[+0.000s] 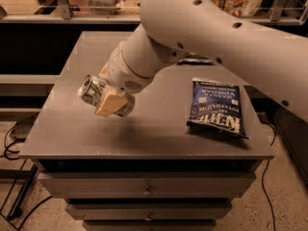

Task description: Place 7up can upright

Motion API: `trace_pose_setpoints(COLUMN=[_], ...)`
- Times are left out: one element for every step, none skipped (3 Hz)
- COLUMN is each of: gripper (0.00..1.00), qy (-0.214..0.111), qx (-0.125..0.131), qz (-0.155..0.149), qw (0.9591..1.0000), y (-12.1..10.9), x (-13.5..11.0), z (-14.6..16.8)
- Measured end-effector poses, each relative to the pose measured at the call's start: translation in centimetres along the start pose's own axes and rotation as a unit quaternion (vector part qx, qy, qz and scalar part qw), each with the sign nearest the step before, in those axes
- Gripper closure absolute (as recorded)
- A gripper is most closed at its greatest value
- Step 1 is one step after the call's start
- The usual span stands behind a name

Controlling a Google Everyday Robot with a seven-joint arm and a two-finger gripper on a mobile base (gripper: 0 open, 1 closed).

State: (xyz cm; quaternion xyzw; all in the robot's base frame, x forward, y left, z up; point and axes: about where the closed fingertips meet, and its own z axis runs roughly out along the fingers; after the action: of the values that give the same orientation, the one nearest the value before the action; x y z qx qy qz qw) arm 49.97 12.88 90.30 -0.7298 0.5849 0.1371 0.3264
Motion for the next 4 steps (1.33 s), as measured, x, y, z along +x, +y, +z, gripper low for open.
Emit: trace_pose_setpoints(gripper=[1.0, 1.0, 1.0, 1.0], qy=[-0.062, -0.122, -0.123, -0.164], qx=[0.033, 0.052, 0.049, 0.056], qz=[0.029, 0.039, 0.034, 0.048], qw=[0.9971, 0.9904, 0.9906, 0.9837], y=[-0.3, -1.5, -1.5, -1.5], x=[-0.2, -1.2, -1.8, -1.5], z=[-0.7, -1.3, -1.1, -1.1])
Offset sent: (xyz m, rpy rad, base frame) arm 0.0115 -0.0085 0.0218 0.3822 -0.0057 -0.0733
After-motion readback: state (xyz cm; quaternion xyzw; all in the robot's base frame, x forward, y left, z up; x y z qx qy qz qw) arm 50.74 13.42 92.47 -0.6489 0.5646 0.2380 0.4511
